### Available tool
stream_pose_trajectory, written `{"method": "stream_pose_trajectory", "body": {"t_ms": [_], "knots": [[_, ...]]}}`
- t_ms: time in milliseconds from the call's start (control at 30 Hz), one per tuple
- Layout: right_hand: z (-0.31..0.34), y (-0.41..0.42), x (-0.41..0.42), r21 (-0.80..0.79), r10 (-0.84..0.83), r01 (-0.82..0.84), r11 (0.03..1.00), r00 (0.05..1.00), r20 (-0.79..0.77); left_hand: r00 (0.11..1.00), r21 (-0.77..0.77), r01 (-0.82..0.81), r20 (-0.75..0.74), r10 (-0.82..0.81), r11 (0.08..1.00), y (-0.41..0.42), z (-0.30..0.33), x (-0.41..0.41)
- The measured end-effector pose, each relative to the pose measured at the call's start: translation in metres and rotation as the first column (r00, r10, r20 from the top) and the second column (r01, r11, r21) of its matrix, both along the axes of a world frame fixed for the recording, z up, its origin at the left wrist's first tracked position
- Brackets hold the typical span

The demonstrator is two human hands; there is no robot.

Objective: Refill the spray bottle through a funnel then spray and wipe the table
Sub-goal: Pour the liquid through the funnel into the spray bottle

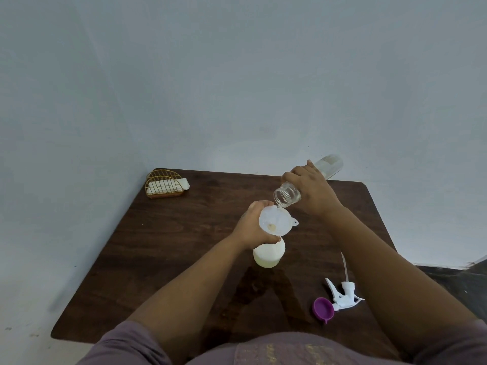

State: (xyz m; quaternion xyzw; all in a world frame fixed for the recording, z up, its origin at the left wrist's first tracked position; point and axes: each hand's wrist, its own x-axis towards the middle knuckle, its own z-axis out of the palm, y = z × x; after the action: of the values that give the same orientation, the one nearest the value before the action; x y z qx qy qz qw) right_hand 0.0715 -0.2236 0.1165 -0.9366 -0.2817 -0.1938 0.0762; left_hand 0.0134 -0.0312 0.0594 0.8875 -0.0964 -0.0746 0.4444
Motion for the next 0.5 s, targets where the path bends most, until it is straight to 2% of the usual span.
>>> {"method": "stream_pose_trajectory", "body": {"t_ms": [500], "knots": [[0.0036, 0.0028, -0.0021, 0.006, 0.006, -0.006, 1.0, 1.0, -0.013, 1.0, 0.008, -0.002, 0.001, 0.002, 1.0, 0.0001, 0.0016, 0.0004]]}}
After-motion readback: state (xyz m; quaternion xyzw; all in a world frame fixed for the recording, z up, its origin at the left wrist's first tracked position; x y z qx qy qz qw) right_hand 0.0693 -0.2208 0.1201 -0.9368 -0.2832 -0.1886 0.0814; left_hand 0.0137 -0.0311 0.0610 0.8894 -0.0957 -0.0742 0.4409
